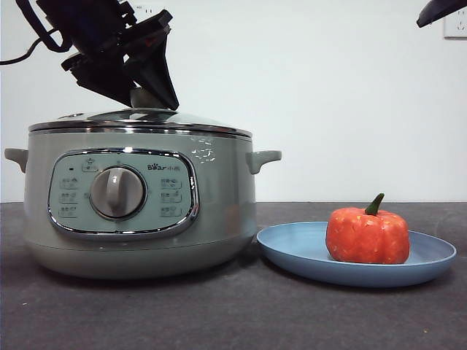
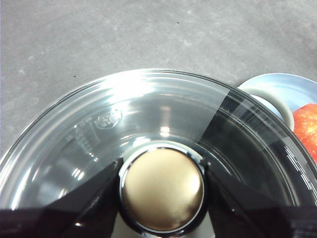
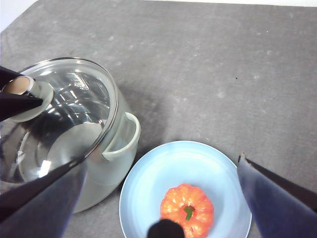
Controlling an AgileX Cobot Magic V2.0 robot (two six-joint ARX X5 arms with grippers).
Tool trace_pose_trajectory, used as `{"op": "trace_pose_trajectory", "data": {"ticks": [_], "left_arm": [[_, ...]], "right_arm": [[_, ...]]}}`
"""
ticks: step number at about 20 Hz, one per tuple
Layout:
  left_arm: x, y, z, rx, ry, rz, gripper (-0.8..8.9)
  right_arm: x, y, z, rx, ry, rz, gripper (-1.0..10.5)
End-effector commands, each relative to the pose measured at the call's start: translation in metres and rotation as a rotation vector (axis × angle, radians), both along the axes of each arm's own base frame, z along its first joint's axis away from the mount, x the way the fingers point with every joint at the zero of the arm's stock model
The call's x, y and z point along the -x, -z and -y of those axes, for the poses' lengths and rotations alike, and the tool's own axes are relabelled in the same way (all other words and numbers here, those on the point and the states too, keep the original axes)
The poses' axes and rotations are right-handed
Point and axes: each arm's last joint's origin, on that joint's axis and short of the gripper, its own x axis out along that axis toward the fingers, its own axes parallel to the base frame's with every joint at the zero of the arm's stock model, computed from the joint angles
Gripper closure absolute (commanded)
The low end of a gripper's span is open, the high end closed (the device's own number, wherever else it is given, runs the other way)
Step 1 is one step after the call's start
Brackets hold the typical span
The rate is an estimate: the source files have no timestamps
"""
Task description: Take the pumpkin out from the steamer,put the pumpkin in the blue plate,close the lid
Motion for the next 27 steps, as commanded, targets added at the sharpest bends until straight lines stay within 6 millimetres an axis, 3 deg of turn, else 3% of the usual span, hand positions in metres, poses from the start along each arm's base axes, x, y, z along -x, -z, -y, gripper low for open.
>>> {"op": "trace_pose_trajectory", "data": {"ticks": [1,6,9,10,11,12,13,15,19,22,27], "left_arm": [[0.0,-0.002,0.001,0.012,0.001,0.001,3.44],[0.002,-0.006,0.0,0.018,0.001,0.011,3.42],[0.014,-0.016,-0.006,0.005,0.003,-0.019,3.48],[0.021,-0.022,-0.009,-0.006,0.004,-0.045,3.71],[0.028,-0.029,-0.013,-0.017,0.006,-0.069,4.78],[0.035,-0.035,-0.016,-0.025,0.016,-0.081,6.62],[0.044,-0.042,-0.02,-0.012,0.032,-0.074,8.25],[0.058,-0.058,-0.027,0.017,0.032,-0.013,8.22],[0.092,-0.077,-0.044,0.046,0.04,0.107,8.22],[0.117,-0.061,-0.059,0.026,-0.032,0.185,8.22],[0.155,-0.009,-0.08,0.075,-0.113,0.289,8.22]], "right_arm": [[0.0,0.003,0.0,0.005,0.001,-0.005,4.4],[0.0,0.003,0.0,0.005,0.001,-0.005,4.4],[0.0,0.003,0.0,0.006,-0.001,-0.006,4.4],[0.0,0.003,0.0,0.011,-0.003,-0.006,4.5],[0.0,0.003,0.0,0.02,-0.009,-0.001,4.5],[0.0,0.003,0.0,0.036,-0.02,0.008,5.1],[-0.001,0.002,-0.001,0.052,-0.031,0.021,6.6],[-0.002,0.0,-0.001,0.071,-0.05,0.057,9.5],[0.006,-0.002,0.004,0.06,-0.031,0.132,9.6],[0.023,0.014,0.015,0.041,0.02,0.225,9.6],[0.055,0.051,0.036,-0.001,0.093,0.321,9.6]]}}
